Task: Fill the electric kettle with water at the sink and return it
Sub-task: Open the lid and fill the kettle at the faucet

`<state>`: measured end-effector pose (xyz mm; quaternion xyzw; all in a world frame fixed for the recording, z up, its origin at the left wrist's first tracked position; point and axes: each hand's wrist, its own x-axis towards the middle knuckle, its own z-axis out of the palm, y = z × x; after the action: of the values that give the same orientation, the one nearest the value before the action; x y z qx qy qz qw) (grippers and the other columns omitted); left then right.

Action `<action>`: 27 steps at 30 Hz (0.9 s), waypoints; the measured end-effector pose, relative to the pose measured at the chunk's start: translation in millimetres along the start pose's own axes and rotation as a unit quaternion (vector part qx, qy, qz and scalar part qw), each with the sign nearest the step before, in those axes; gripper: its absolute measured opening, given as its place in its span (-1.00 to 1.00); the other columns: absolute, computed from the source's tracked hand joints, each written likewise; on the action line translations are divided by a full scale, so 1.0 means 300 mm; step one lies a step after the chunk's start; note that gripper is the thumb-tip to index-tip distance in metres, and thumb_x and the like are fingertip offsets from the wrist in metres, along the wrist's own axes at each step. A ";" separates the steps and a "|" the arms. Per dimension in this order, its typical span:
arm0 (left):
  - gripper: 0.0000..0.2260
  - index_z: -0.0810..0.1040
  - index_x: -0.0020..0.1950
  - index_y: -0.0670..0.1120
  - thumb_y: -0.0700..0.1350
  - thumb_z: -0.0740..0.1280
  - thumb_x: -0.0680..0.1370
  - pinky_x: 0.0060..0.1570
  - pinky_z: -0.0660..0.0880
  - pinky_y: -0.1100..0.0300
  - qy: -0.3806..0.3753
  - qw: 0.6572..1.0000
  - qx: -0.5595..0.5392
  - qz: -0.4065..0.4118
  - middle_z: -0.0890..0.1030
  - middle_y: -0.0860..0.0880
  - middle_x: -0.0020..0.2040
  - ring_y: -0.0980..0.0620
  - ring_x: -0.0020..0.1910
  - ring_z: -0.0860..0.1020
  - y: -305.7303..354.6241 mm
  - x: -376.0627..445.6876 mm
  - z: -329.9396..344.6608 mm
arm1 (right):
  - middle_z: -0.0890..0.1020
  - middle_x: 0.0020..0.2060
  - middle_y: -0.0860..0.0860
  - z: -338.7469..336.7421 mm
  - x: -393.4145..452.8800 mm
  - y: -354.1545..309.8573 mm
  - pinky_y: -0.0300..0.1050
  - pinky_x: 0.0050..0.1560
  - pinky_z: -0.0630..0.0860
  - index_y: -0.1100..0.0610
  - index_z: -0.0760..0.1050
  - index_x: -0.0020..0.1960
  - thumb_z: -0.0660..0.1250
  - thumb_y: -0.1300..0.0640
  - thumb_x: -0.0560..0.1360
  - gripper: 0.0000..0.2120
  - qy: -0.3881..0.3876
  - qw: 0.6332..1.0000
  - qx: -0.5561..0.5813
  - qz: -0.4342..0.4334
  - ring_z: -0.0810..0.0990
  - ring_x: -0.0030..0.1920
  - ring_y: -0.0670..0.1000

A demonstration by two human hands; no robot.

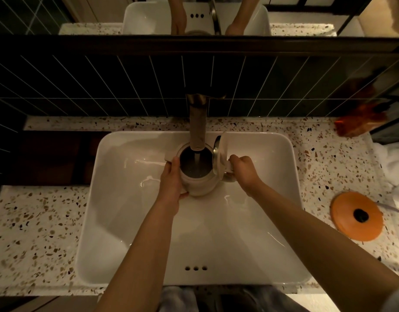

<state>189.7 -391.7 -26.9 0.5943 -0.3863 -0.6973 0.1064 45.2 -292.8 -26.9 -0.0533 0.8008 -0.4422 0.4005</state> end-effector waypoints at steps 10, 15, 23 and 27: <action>-0.60 0.33 0.43 0.13 0.19 0.11 0.62 0.15 0.45 -0.22 -0.004 1.000 -0.001 -0.002 0.42 0.08 0.29 0.00 0.19 0.37 0.005 0.001 0.003 | 0.37 -0.44 0.06 -0.005 -0.005 -0.007 -0.37 -0.61 0.37 0.17 0.27 -0.40 0.12 0.22 0.56 -0.65 -0.007 1.000 0.010 0.005 0.37 -0.42 -0.02; -0.61 0.33 0.43 0.12 0.18 0.10 0.63 0.08 0.46 -0.18 -0.009 1.000 -0.011 -0.003 0.42 0.09 0.25 0.00 0.16 0.37 0.008 -0.002 0.004 | 0.39 -0.45 0.07 -0.008 -0.007 -0.011 -0.41 -0.64 0.34 0.17 0.28 -0.41 0.12 0.24 0.55 -0.66 -0.008 1.000 0.017 0.002 0.39 -0.43 -0.02; -0.59 0.30 0.45 0.13 0.18 0.10 0.63 0.10 0.44 -0.20 -0.016 1.000 -0.009 -0.007 0.39 0.10 0.27 0.02 0.18 0.34 0.008 0.005 0.000 | 0.37 -0.44 0.05 -0.005 -0.011 -0.016 -0.39 -0.63 0.32 0.15 0.27 -0.39 0.12 0.22 0.55 -0.67 -0.006 1.000 0.004 0.004 0.37 -0.43 -0.04; -0.58 0.29 0.47 0.12 0.18 0.10 0.62 0.13 0.44 -0.22 -0.017 1.000 -0.010 -0.008 0.39 0.09 0.31 0.02 0.19 0.34 0.007 0.005 -0.002 | 0.37 -0.42 0.06 -0.006 -0.016 -0.023 -0.43 -0.67 0.31 0.17 0.27 -0.39 0.11 0.24 0.57 -0.66 -0.006 1.000 0.017 0.005 0.37 -0.43 -0.03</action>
<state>189.4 -394.3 -26.7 0.5846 -0.3760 -0.7119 0.1000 45.3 -293.6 -18.5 -0.0449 0.7911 -0.4533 0.4082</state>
